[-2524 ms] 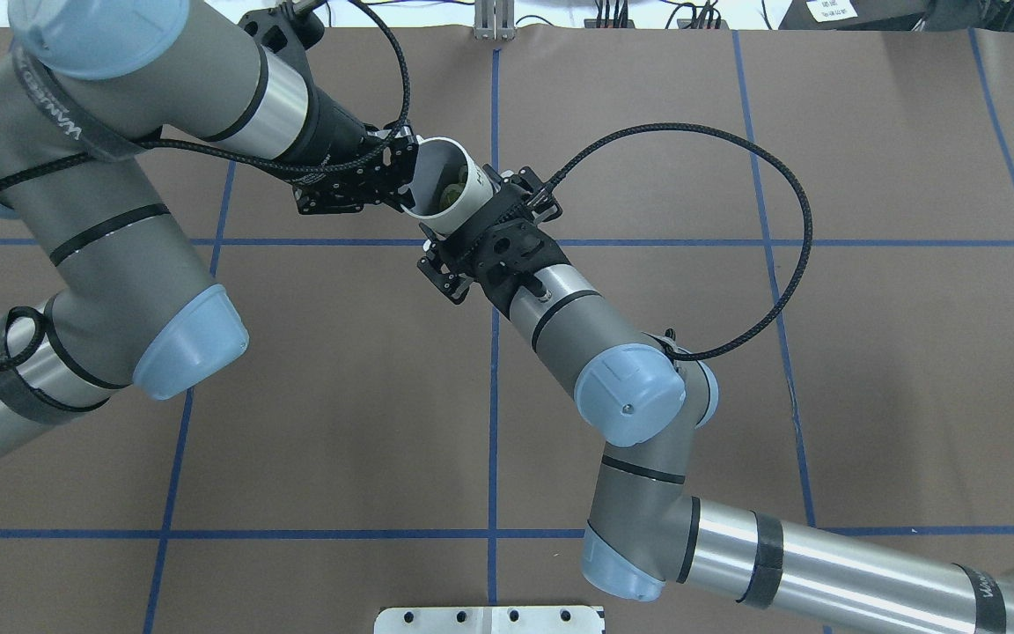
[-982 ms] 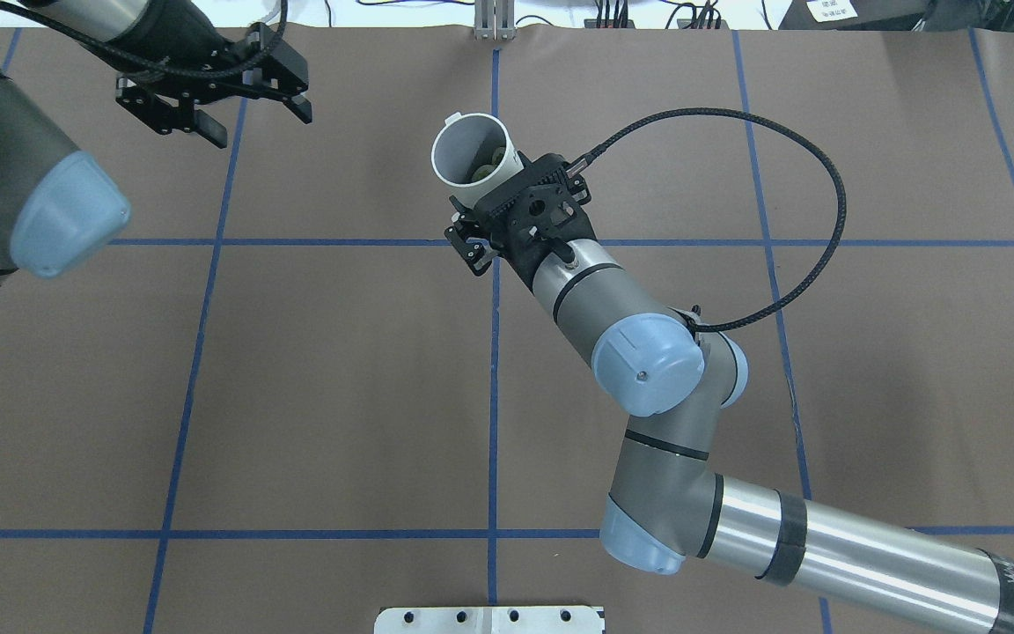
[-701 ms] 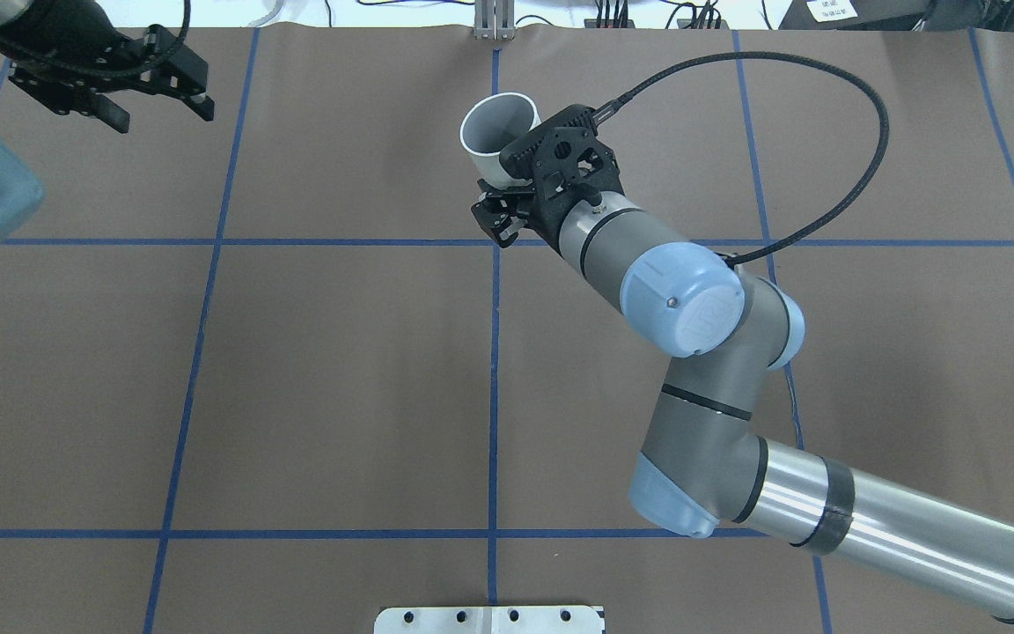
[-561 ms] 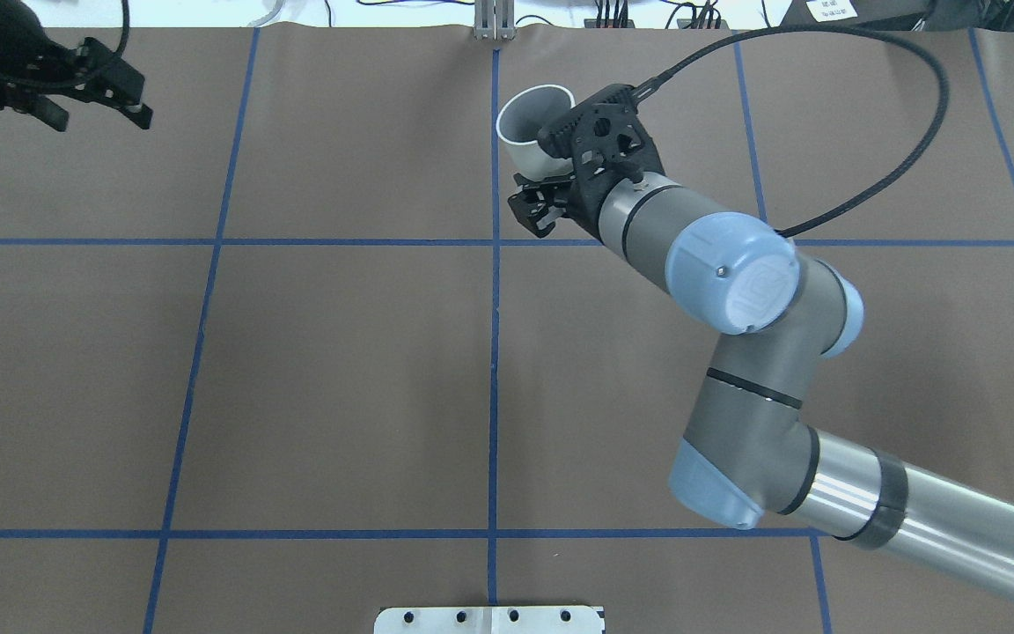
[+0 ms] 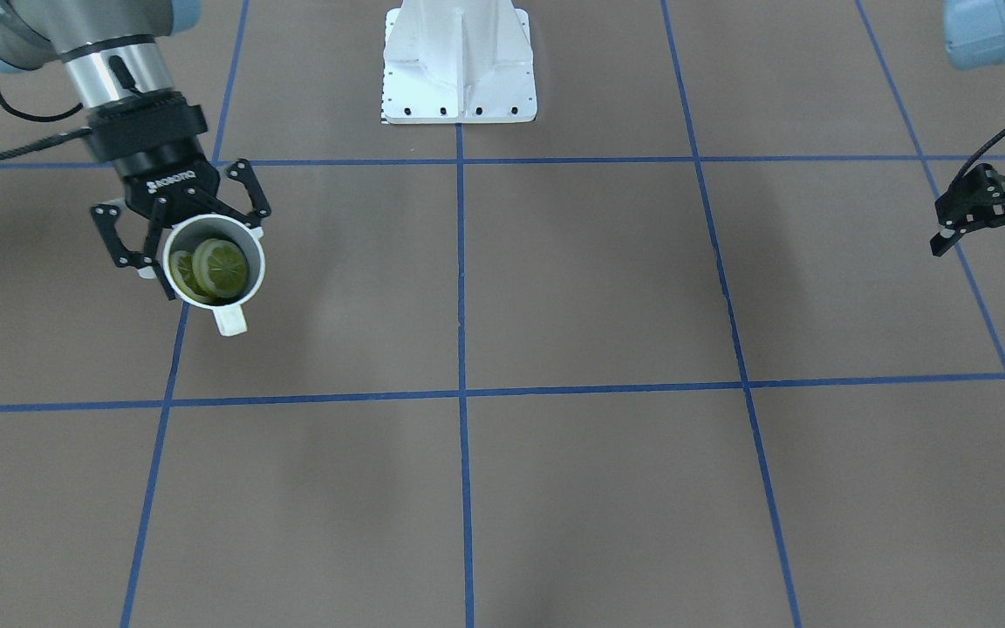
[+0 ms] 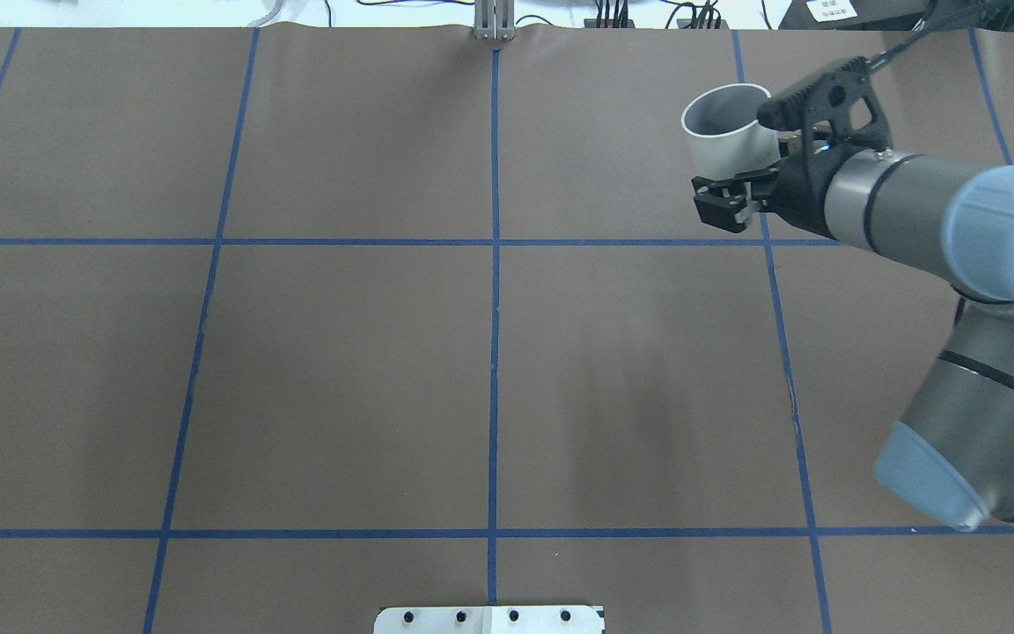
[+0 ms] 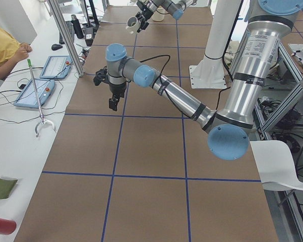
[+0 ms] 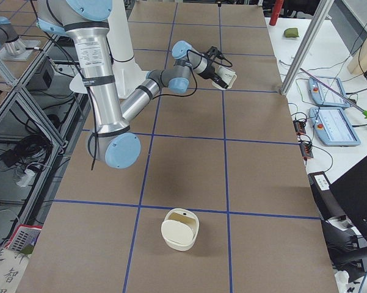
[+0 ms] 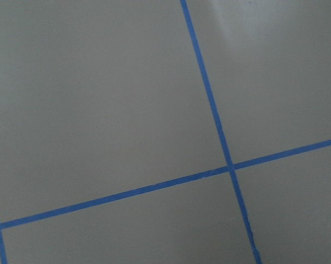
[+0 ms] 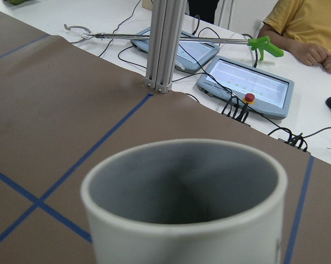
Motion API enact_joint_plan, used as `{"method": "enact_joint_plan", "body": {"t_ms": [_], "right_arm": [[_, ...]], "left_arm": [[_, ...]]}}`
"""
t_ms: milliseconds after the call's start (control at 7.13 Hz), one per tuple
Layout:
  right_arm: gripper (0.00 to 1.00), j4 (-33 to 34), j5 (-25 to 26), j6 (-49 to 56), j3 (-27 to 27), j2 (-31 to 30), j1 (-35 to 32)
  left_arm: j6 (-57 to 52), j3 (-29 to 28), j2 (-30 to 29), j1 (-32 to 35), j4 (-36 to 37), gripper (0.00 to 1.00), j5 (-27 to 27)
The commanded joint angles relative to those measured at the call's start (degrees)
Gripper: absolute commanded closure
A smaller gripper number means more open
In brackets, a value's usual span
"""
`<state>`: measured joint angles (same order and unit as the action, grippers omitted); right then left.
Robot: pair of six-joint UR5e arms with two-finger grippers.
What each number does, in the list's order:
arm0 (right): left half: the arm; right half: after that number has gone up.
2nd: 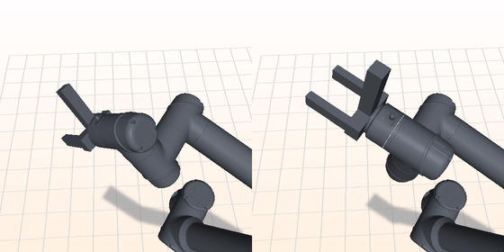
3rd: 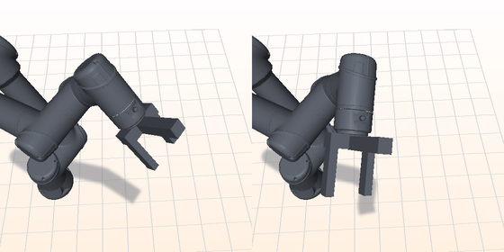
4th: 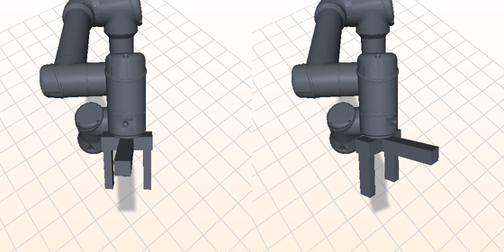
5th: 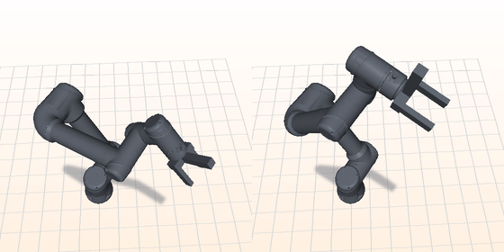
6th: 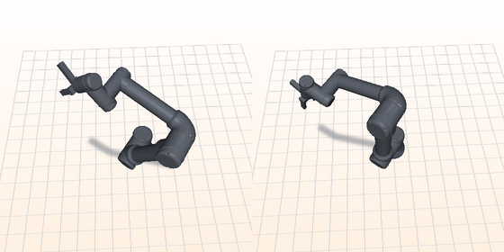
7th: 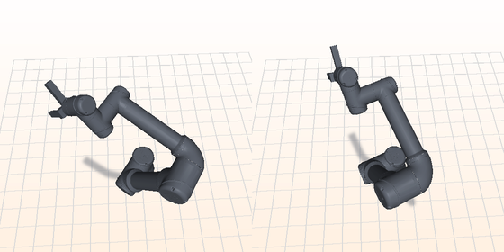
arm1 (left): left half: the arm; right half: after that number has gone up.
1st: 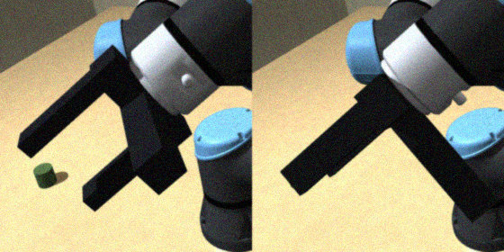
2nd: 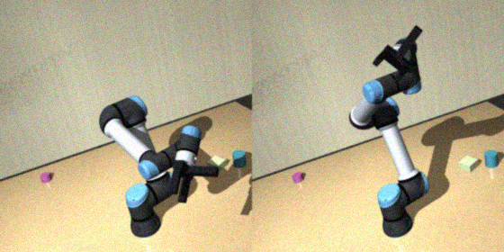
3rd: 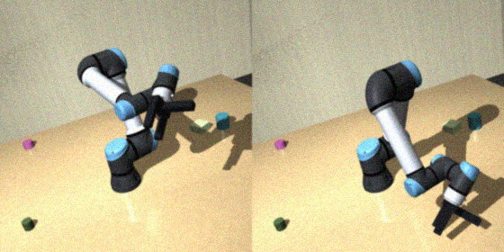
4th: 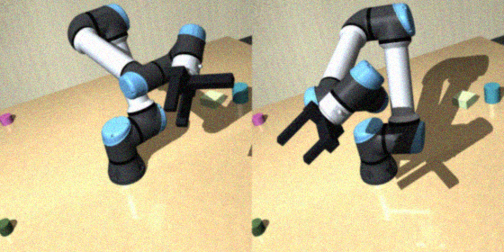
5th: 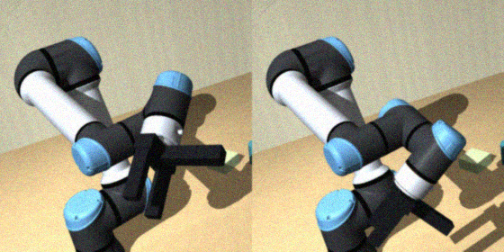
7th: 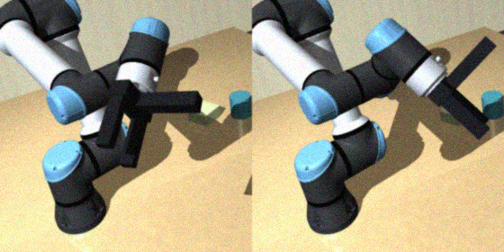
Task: Left arm hands cup to right arm to dump lemon
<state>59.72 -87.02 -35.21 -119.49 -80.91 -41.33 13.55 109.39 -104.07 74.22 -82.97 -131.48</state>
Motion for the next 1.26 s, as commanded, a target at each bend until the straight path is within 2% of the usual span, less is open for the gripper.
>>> {"method": "enact_joint_plan", "body": {"t_ms": [0,280,421,561,701,1122], "right_arm": [[1.00,-7.09,-1.22,-8.60,-5.39,-12.90,-1.04],[1.00,-32.44,-2.71,-13.90,-2.69,-30.61,-2.08],[1.00,-44.04,-3.06,-13.92,2.81,-35.40,-4.70],[1.00,-56.43,-5.85,-14.61,11.91,-36.15,-7.86],[1.00,-65.51,-10.66,-18.62,18.79,-36.24,-12.59],[1.00,-80.66,-28.68,-37.59,31.38,-35.81,-31.83]], "left_arm": [[-0.63,0.04,0.36,0.14,0.00,0.00,0.00],[-0.55,0.04,0.36,0.05,0.00,0.00,0.00],[-0.55,0.04,0.36,-0.03,0.00,0.00,0.00],[-0.46,0.04,0.27,-0.04,0.00,0.00,-0.09],[-0.28,0.12,0.18,-0.04,-0.08,0.00,-0.09],[0.07,0.21,0.01,-0.12,-0.08,0.00,-0.09]]}}
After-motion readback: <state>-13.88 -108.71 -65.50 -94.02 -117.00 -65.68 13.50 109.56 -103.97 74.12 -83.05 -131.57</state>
